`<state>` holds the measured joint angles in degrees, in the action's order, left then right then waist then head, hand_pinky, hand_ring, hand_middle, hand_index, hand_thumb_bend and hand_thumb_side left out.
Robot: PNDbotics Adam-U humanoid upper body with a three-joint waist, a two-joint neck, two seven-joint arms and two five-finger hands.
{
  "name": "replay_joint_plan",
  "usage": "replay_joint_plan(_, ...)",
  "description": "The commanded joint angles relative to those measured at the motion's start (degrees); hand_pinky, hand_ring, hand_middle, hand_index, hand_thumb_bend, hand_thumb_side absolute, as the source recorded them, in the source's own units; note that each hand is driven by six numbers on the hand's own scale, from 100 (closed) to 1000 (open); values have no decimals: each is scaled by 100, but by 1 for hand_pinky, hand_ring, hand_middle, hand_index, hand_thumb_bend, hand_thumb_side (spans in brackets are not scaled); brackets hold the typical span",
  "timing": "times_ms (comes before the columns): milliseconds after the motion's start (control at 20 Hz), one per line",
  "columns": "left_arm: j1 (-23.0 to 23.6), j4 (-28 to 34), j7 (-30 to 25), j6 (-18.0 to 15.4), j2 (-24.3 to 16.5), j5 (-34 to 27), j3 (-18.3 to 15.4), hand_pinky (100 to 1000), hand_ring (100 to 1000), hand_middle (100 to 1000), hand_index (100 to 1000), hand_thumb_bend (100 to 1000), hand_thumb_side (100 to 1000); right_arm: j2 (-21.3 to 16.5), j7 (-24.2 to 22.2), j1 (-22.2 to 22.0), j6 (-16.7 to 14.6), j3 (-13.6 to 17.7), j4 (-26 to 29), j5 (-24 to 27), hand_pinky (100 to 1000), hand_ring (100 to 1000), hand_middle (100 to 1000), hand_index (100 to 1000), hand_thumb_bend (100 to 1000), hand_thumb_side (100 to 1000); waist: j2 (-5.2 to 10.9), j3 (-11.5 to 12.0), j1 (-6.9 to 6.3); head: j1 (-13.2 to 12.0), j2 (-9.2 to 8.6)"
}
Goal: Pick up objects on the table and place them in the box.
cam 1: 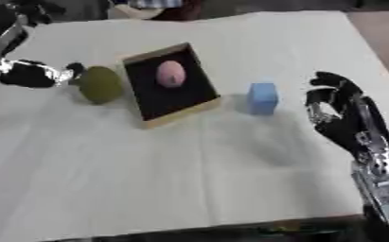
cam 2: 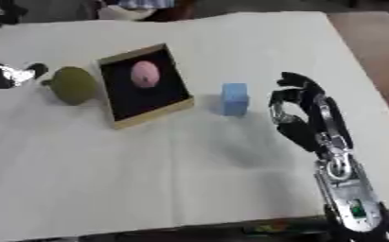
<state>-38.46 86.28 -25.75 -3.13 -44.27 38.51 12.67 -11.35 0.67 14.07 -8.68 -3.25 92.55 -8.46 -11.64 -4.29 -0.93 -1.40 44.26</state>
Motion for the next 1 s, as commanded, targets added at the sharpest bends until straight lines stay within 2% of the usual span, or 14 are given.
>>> replay_joint_plan(50,-428,-590,-684,-407,-150,238,233,780,787,802,890,599,288,-113,-8,29,-8,-3,44,11,771,696,718,825,100,283,192,-10,-77,2,-14)
replay_joint_plan(300,-660,-1021,-850,-720,-23,407,281,778,779,788,875,605,291,-116,-3,25,-9,-3,38,18,771,695,717,824,100,285,201,-11,-81,7,-14)
replay_joint_plan(500,-985,-1515,-1133,-861,411,630,634,774,777,782,870,611,318,-101,-20,12,-10,-22,32,32,771,694,717,824,100,285,230,-46,-93,13,-14)
replay_joint_plan(800,-1362,-2384,-1329,-1211,857,1104,660,761,778,784,866,649,333,-97,-18,-20,-8,-24,18,47,771,693,717,824,100,287,252,-46,-90,37,-14)
replay_joint_plan(1000,-1425,-2666,-1132,-1120,978,1515,630,753,778,788,867,652,297,-97,-16,-26,-9,-19,14,50,771,693,716,824,100,288,255,-64,-85,60,-14)
